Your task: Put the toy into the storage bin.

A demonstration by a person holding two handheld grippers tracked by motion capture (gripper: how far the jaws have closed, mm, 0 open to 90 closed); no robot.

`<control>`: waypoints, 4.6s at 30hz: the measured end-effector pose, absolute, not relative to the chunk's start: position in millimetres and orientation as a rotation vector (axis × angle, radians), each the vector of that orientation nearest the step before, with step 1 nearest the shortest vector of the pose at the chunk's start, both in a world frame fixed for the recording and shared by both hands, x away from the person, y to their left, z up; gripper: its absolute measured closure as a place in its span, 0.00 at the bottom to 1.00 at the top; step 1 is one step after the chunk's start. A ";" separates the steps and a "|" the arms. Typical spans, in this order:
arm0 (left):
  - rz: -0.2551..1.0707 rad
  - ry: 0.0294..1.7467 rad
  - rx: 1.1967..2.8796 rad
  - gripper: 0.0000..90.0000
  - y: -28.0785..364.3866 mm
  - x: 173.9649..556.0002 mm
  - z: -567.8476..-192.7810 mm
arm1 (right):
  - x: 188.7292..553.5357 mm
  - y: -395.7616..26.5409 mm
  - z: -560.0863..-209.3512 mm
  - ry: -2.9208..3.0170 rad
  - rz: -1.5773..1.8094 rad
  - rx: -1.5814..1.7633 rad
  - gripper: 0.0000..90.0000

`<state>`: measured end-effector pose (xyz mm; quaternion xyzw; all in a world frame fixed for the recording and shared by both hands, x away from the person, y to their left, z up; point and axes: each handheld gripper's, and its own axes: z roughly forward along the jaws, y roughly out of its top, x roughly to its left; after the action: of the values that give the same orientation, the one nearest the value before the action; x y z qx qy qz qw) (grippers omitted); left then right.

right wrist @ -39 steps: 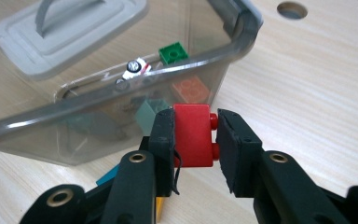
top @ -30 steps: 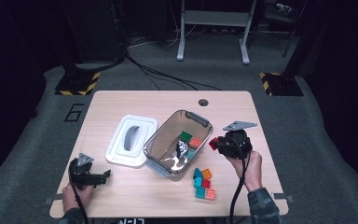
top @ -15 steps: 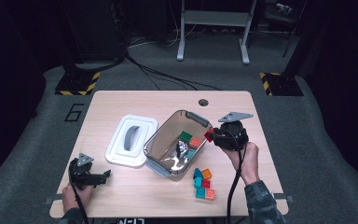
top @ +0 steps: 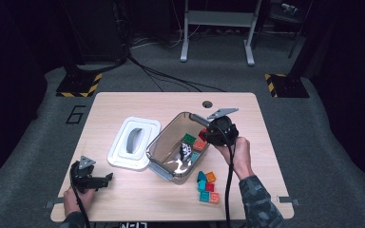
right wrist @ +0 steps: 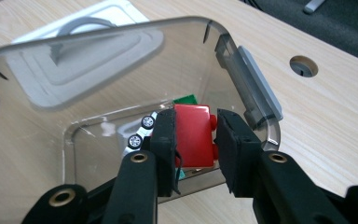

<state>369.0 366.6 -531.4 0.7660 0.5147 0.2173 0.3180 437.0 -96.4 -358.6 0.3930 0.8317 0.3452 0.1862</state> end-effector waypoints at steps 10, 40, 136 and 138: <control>0.571 1.354 2.015 0.00 366.7 369.0 -531.4 | 446.0 -91.7 -373.5 2.404 0.880 1.096 0.76; 0.572 1.354 2.015 0.00 366.6 369.0 -531.4 | 398.8 -131.0 -392.8 2.355 1.008 1.231 0.14; 0.572 1.354 2.015 0.00 366.6 369.0 -531.4 | 393.3 -142.2 -479.7 2.439 0.820 1.393 0.65; 0.571 1.354 2.015 0.00 366.6 369.0 -531.4 | 394.0 -144.3 -475.8 2.425 0.840 1.394 0.65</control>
<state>369.0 366.6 -531.4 0.7659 0.5148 0.2172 0.3181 394.0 -144.3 -475.8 0.4744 0.8252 0.2858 0.1105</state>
